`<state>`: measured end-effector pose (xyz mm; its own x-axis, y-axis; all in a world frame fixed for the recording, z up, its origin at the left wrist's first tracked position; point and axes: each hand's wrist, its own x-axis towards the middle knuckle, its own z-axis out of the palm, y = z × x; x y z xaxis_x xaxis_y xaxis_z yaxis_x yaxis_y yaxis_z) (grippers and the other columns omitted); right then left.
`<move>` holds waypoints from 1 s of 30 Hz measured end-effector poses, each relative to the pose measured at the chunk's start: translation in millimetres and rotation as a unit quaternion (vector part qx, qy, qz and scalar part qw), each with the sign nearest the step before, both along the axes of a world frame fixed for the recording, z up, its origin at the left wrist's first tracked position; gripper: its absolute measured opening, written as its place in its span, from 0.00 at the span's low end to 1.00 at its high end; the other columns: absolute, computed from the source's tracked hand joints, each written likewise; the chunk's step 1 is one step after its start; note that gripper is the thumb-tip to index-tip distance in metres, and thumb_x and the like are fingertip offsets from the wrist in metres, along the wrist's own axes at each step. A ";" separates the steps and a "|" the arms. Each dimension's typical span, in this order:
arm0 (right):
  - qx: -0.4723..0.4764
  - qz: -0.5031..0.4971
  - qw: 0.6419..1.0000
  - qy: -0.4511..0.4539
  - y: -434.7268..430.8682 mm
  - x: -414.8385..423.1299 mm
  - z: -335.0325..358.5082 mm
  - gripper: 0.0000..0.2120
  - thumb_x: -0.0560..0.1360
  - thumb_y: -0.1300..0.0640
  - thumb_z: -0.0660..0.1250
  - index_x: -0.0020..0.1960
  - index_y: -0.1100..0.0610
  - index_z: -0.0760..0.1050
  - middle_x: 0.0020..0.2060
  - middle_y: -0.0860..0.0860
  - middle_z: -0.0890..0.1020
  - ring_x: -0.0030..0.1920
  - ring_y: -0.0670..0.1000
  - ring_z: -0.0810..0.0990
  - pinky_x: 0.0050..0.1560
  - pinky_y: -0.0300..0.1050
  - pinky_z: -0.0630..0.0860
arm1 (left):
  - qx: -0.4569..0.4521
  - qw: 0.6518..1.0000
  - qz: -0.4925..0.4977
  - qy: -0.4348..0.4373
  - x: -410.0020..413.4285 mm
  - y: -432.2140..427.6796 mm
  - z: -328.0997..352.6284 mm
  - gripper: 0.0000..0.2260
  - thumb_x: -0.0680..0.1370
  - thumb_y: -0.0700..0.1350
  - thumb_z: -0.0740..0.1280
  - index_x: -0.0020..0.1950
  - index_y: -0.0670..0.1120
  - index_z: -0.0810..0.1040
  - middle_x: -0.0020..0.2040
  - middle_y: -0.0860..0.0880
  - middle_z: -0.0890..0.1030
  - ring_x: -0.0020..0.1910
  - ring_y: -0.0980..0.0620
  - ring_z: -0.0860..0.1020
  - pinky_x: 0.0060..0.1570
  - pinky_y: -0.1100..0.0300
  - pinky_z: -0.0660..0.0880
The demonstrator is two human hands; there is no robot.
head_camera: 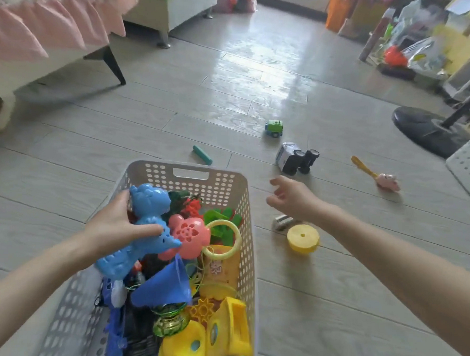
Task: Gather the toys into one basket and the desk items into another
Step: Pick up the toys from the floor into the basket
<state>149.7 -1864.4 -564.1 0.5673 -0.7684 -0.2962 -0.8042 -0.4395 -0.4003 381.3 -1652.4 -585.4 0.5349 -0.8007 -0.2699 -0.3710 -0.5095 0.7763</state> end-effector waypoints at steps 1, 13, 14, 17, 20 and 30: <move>-0.009 0.011 0.998 0.064 -15.0 -16.7 -10.7 0.27 0.75 0.52 0.65 0.70 0.59 0.63 0.63 0.58 0.73 0.62 0.56 0.74 0.60 0.47 0.72 | 0.020 0.999 0.001 -0.028 0.5 -3.0 0.6 0.44 0.53 0.57 0.74 0.66 0.48 0.66 0.44 0.53 0.78 0.43 0.50 0.79 0.43 0.58 0.74; 0.043 0.065 0.970 0.231 -60.9 -47.9 -106.3 0.31 0.67 0.44 0.68 0.63 0.58 0.62 0.64 0.66 0.62 0.56 0.63 0.74 0.47 0.46 0.74 | 0.207 0.943 -0.068 -0.250 -42.1 -37.1 30.7 0.38 0.72 0.54 0.65 0.75 0.40 0.54 0.73 0.41 0.62 0.72 0.46 0.61 0.67 0.59 0.58; 0.033 0.065 0.968 0.238 -58.7 -46.4 -108.3 0.29 0.69 0.44 0.66 0.63 0.58 0.63 0.64 0.66 0.62 0.56 0.63 0.74 0.46 0.45 0.73 | 0.210 0.940 -0.074 -0.259 -46.4 -40.8 32.1 0.37 0.73 0.54 0.65 0.75 0.41 0.53 0.73 0.42 0.62 0.72 0.46 0.61 0.67 0.60 0.58; -0.001 0.054 0.971 0.231 -59.7 -45.3 -110.8 0.23 0.74 0.46 0.60 0.64 0.58 0.65 0.64 0.65 0.62 0.58 0.63 0.72 0.50 0.48 0.74 | 0.207 0.934 -0.088 -0.276 -60.3 -47.7 38.2 0.35 0.75 0.51 0.64 0.75 0.43 0.50 0.73 0.44 0.60 0.72 0.49 0.59 0.68 0.62 0.56; -0.010 0.018 0.981 0.192 -63.1 -46.9 -113.3 0.19 0.76 0.46 0.59 0.62 0.55 0.67 0.63 0.62 0.63 0.57 0.61 0.74 0.52 0.48 0.75 | 0.195 0.940 -0.102 -0.262 -71.6 -49.4 46.0 0.35 0.76 0.51 0.63 0.76 0.45 0.48 0.74 0.46 0.58 0.74 0.51 0.57 0.69 0.61 0.55; -0.019 -0.038 0.997 0.060 -60.7 -69.0 -121.4 0.14 0.75 0.50 0.62 0.59 0.53 0.73 0.62 0.57 0.65 0.50 0.59 0.78 0.45 0.44 0.73 | 0.114 0.944 -0.144 -0.276 -95.1 -100.5 39.5 0.28 0.76 0.48 0.63 0.73 0.44 0.58 0.70 0.46 0.65 0.70 0.50 0.63 0.67 0.60 0.60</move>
